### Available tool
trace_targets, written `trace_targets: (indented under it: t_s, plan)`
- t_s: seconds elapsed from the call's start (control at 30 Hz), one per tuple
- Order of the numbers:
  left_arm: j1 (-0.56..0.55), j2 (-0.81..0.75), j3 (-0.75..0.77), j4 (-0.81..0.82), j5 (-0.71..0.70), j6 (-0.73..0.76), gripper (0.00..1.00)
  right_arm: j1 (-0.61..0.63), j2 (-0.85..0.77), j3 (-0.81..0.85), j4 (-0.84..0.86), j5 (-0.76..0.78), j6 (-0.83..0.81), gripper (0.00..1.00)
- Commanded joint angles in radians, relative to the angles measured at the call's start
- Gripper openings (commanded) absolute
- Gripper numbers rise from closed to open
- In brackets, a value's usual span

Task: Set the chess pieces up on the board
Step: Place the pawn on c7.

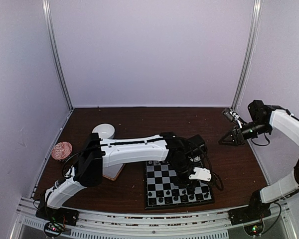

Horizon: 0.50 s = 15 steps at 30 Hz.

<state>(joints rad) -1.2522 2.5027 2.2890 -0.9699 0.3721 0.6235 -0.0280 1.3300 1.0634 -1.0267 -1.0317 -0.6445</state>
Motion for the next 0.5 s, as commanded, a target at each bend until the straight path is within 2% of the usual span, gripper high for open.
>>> trace_targets:
  t_s: [0.0, 0.47]
  plan:
    - [0.003, 0.002, -0.003, 0.011, 0.017, -0.005, 0.07, -0.001, 0.017, 0.036, -0.029, -0.020, -0.028, 0.34]
    - [0.008, -0.004, -0.019, 0.016, 0.008, -0.008, 0.10, -0.001, 0.025, 0.043, -0.058, -0.024, -0.061, 0.34]
